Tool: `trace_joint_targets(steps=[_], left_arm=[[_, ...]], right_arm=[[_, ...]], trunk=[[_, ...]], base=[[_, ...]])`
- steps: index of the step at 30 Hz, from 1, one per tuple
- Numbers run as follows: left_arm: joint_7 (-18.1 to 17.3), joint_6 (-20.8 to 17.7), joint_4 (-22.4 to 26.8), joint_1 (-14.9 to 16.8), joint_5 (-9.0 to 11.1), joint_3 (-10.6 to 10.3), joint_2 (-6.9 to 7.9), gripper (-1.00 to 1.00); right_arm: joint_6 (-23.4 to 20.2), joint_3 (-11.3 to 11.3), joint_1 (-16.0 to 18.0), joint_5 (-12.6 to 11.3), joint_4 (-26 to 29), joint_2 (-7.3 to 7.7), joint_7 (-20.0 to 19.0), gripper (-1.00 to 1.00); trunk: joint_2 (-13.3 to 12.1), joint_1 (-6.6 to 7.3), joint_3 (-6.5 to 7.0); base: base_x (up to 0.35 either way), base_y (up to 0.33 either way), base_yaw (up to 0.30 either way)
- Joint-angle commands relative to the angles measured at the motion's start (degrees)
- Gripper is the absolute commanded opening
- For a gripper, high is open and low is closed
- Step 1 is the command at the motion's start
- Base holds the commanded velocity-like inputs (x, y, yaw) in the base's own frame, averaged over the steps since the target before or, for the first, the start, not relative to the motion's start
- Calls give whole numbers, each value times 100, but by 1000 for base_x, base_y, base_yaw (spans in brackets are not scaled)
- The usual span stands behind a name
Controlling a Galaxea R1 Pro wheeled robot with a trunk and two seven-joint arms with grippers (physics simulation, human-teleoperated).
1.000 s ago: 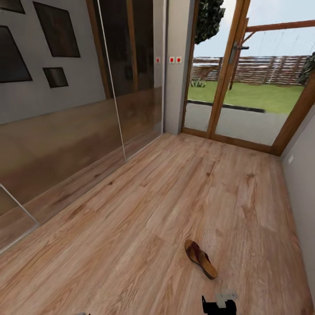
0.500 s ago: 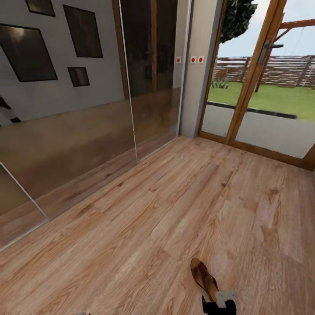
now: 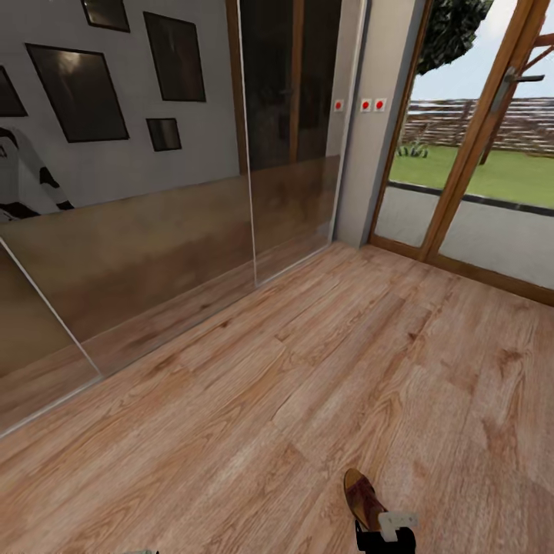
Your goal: Pick up the two gym shoes and the two sandals from the corridor floor and place them onto the hallstand (shoe rack) in the corridor, making sure they are on the rack and not on the floor. Arrange them so the two gym shoes are next to each other and the two sandals are next to each other.
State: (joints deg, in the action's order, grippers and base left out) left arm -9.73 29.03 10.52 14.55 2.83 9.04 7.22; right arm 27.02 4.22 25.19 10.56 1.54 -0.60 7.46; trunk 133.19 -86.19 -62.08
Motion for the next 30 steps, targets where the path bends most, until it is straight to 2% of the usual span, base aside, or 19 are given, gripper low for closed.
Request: trace_joint_targets(steps=[1,30], left_arm=[[-60,7,-6,4,29,37,-1,100],[-57,7,-6,4,28,37,5,100]], right_arm=[[14,43,3,60,-5,-2,27,100],[14,42,3,60,-5,-2,27,100]], trunk=[[2,1,-4],[2,1,-4]], base=[[8,-9,30],[-6,-9,4]])
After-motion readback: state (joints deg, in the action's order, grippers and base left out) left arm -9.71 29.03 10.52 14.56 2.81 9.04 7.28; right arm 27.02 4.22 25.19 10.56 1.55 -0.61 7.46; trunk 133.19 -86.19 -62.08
